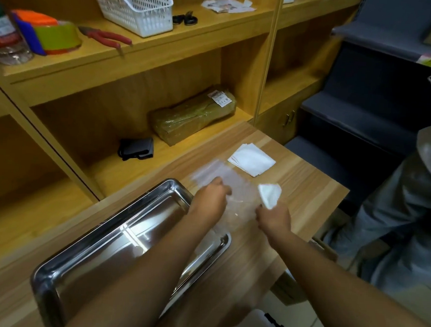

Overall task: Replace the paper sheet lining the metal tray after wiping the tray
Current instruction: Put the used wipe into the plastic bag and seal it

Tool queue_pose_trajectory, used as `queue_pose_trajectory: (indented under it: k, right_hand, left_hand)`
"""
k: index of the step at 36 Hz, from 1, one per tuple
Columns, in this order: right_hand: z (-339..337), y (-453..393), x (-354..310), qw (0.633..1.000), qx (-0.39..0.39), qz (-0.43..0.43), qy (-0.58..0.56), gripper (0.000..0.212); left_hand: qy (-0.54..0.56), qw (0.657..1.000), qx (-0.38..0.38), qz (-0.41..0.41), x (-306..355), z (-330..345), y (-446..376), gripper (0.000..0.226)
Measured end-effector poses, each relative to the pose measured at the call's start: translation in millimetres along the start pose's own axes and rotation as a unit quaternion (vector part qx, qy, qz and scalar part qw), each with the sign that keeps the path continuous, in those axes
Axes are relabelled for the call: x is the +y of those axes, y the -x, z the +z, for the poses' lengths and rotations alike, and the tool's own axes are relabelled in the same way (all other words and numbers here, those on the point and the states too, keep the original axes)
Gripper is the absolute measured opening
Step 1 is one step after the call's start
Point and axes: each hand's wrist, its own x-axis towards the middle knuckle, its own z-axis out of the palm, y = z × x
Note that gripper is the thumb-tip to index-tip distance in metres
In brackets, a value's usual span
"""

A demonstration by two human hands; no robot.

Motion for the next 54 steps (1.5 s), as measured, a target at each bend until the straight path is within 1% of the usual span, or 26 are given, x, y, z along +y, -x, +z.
queue_pose_trajectory:
  k: [2, 4, 6, 9, 10, 12, 14, 15, 17, 19, 23, 25, 26, 28, 32, 36, 39, 40, 42, 44, 47, 49, 54]
  right_hand:
    - [-9.0, 0.2, 26.1, 0.997, -0.004, 0.003, 0.077, 0.024]
    - [-14.4, -0.2, 41.8, 0.993, -0.029, 0.002, 0.118, 0.023]
    - [-18.1, 0.5, 46.9, 0.992, -0.049, 0.007, 0.113, 0.027]
    - [-26.8, -1.1, 44.6, 0.992, -0.083, -0.006, 0.093, 0.043]
    - [-31.0, -2.0, 41.7, 0.990, -0.099, -0.009, 0.095, 0.045]
    - [-39.8, -0.1, 33.7, 0.986, -0.136, -0.024, 0.091, 0.040]
    - [-46.6, 0.4, 29.9, 0.978, -0.150, -0.083, 0.118, 0.034]
    - [-50.2, 0.5, 28.7, 0.969, -0.149, -0.120, 0.158, 0.032]
    - [-56.6, 1.2, 27.4, 0.939, -0.156, -0.179, 0.249, 0.032]
    - [-60.3, 1.4, 26.3, 0.907, -0.172, -0.212, 0.320, 0.037]
    - [-63.5, 3.9, 20.8, 0.853, -0.190, -0.218, 0.435, 0.042]
    - [-61.7, 5.1, 19.5, 0.837, -0.197, -0.212, 0.465, 0.042]
    - [-60.1, 5.8, 19.2, 0.834, -0.200, -0.209, 0.469, 0.042]
    - [-56.1, 6.7, 18.8, 0.842, -0.206, -0.206, 0.454, 0.045]
    - [-51.5, 7.2, 19.9, 0.868, -0.221, -0.200, 0.396, 0.058]
    - [-52.1, 6.7, 26.2, 0.890, -0.223, -0.186, 0.351, 0.060]
    - [-53.9, 7.1, 35.3, 0.909, -0.184, -0.191, 0.322, 0.053]
    - [-54.2, 7.9, 37.5, 0.913, -0.163, -0.204, 0.313, 0.047]
    - [-53.6, 9.9, 40.7, 0.920, -0.124, -0.232, 0.291, 0.028]
    - [-50.6, 13.2, 41.0, 0.921, -0.108, -0.251, 0.277, 0.016]
    - [-43.6, 17.4, 42.6, 0.906, -0.068, -0.285, 0.306, 0.019]
    - [-39.9, 19.2, 43.2, 0.908, -0.043, -0.276, 0.312, 0.022]
    - [-33.7, 20.2, 44.9, 0.916, -0.059, -0.273, 0.288, 0.013]
  left_hand:
    - [0.019, 1.000, -0.020, -0.002, -7.2, 14.4, 7.5, 0.032]
    - [0.045, 0.999, -0.023, 0.007, -8.1, 25.4, 15.9, 0.031]
    - [0.071, 0.997, -0.013, 0.006, -8.1, 32.1, 20.7, 0.031]
    - [0.098, 0.995, -0.008, 0.001, -9.0, 38.2, 18.2, 0.034]
    - [0.103, 0.995, -0.011, -0.002, -8.1, 38.3, 16.3, 0.034]
    - [0.114, 0.993, -0.015, -0.004, -4.8, 38.9, 12.7, 0.035]
    - [0.125, 0.992, -0.019, -0.004, -1.9, 40.9, 10.3, 0.035]
    - [0.132, 0.991, -0.022, -0.005, -0.3, 41.7, 8.6, 0.036]
    - [0.142, 0.989, -0.027, -0.008, 1.8, 45.1, 4.4, 0.037]
    - [0.148, 0.988, -0.038, -0.014, 5.5, 47.7, 1.8, 0.038]
    - [0.161, 0.985, -0.060, -0.002, 16.8, 53.3, -1.0, 0.040]
    - [0.161, 0.985, -0.066, 0.000, 20.9, 55.5, -1.5, 0.041]
    - [0.162, 0.984, -0.068, 0.000, 22.5, 56.5, -1.8, 0.041]
    - [0.167, 0.983, -0.074, -0.001, 24.1, 57.1, -1.8, 0.041]
    - [0.169, 0.983, -0.077, 0.000, 22.2, 56.3, -1.7, 0.042]
    - [0.176, 0.982, -0.069, -0.005, 18.3, 55.5, -0.5, 0.039]
    - [0.184, 0.981, -0.062, -0.006, 18.9, 53.0, 1.2, 0.039]
    - [0.186, 0.981, -0.059, -0.006, 19.5, 52.0, 1.3, 0.039]
    - [0.191, 0.980, -0.054, -0.006, 21.6, 50.6, 0.8, 0.040]
    - [0.200, 0.979, -0.050, -0.004, 26.1, 48.7, 0.7, 0.039]
    - [0.212, 0.976, -0.046, 0.019, 36.3, 45.1, 1.3, 0.035]
    - [0.219, 0.974, -0.046, 0.034, 44.0, 44.5, 2.5, 0.034]
    - [0.245, 0.967, -0.045, 0.052, 59.6, 47.2, 7.2, 0.033]
